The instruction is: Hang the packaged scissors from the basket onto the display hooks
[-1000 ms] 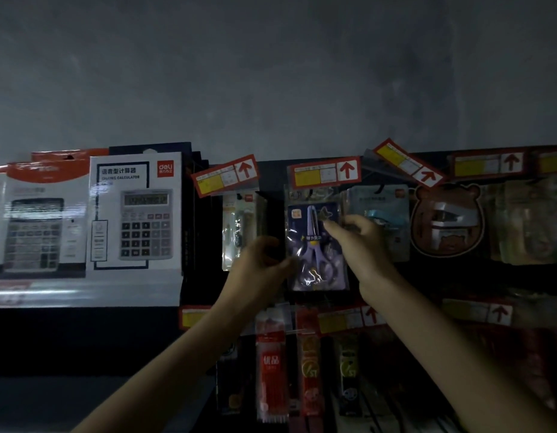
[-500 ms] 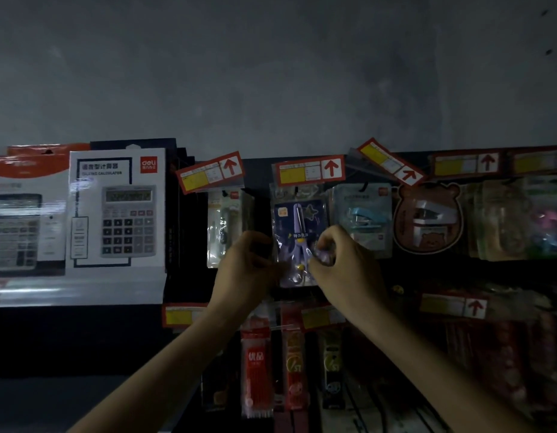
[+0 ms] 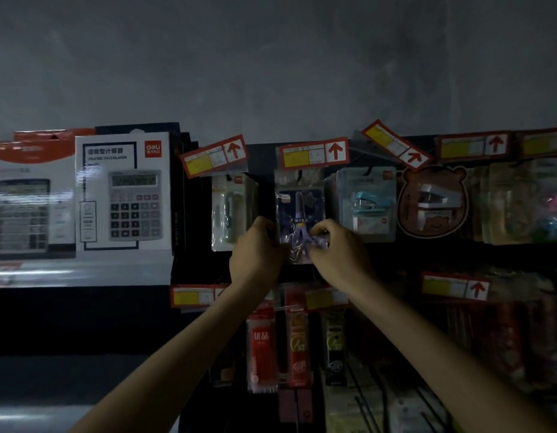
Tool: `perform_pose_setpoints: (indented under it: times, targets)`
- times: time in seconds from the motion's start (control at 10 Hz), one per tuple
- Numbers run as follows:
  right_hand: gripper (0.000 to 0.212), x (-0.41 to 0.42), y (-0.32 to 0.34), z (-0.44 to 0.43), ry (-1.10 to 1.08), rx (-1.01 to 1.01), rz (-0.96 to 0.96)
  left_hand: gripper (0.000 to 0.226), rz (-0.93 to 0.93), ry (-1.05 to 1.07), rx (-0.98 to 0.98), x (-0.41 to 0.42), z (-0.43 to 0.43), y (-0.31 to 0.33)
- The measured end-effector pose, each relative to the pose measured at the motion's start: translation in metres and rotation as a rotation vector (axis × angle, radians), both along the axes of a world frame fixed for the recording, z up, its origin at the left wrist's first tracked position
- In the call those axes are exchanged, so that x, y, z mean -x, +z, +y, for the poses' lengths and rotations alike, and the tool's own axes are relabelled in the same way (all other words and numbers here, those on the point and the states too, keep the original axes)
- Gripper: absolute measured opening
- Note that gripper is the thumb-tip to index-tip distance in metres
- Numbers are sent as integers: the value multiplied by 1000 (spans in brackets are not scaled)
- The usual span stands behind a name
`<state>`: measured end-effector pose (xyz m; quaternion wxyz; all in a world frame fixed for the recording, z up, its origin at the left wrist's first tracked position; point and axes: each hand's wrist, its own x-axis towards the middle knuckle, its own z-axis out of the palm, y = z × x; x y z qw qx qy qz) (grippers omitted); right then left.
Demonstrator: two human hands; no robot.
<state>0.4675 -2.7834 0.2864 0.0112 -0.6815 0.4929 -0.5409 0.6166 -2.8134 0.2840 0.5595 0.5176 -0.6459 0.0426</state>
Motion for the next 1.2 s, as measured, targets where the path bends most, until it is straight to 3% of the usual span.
perform_pose_setpoints:
  times: [0.3,0.7,0.8,1.0,1.2]
  targets:
    - [34,-2,-1,-2,47,-132,23,32,-35,57,8,7,1,-1]
    - [78,-4,-1,-10,102,-286,133,35,-24,-219,-144,12,-1,3]
    - [77,-4,-2,-11,81,-291,162,48,-6,-266,-182,12,-2,4]
    - [85,-1,-3,-13,69,-288,158,38,23,-247,-142,5,-3,1]
    - [71,-1,-9,3,-7,-185,154,40,-119,-85,-21,-1,24,-1]
